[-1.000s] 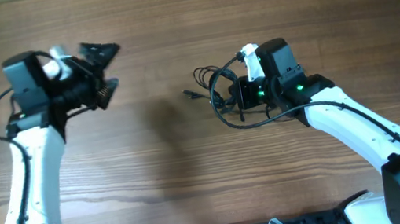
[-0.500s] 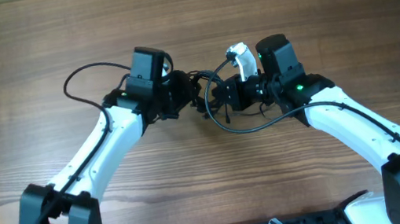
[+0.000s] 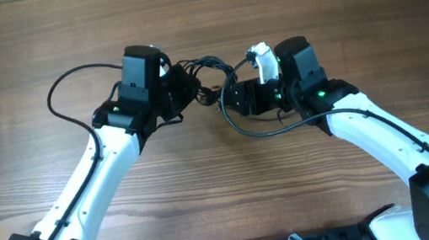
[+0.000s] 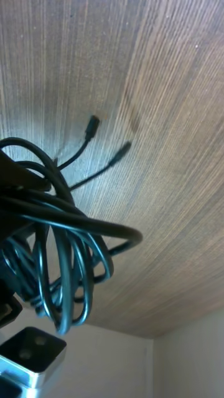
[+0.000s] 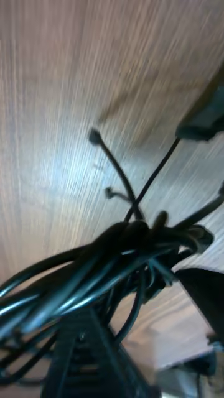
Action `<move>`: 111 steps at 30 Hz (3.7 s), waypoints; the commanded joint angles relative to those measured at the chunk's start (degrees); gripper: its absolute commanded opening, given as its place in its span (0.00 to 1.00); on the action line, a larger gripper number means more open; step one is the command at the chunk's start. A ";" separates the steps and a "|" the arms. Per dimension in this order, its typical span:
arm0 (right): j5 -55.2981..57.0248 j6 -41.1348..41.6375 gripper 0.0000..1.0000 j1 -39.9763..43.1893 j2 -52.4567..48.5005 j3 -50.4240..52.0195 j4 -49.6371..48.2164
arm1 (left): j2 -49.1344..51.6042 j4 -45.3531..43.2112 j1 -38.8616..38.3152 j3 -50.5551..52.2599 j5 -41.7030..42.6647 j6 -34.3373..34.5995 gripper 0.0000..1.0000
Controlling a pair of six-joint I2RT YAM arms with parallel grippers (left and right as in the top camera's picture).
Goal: Untangle cables
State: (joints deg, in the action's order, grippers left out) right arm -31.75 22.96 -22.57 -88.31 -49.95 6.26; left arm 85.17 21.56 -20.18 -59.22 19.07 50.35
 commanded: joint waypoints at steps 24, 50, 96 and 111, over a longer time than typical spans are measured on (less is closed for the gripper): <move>23.85 23.50 0.04 -5.86 -0.63 -0.17 0.22 | -9.03 -1.11 13.00 -0.90 14.95 5.11 0.64; 16.41 9.94 0.04 -5.86 -0.63 -0.17 -3.15 | 10.67 6.38 0.42 -0.87 0.35 -0.46 0.04; 9.44 -6.47 0.04 -5.86 -0.63 -0.17 -6.84 | 10.64 11.85 0.26 -0.81 5.29 4.37 0.38; 12.90 -6.43 0.04 -5.86 -0.63 -0.17 -5.51 | 8.37 11.65 6.03 -0.79 10.80 5.84 0.58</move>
State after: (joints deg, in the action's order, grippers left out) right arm -19.59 17.41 -28.45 -88.79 -49.95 0.84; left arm 94.94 33.04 -13.82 -60.01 29.47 55.90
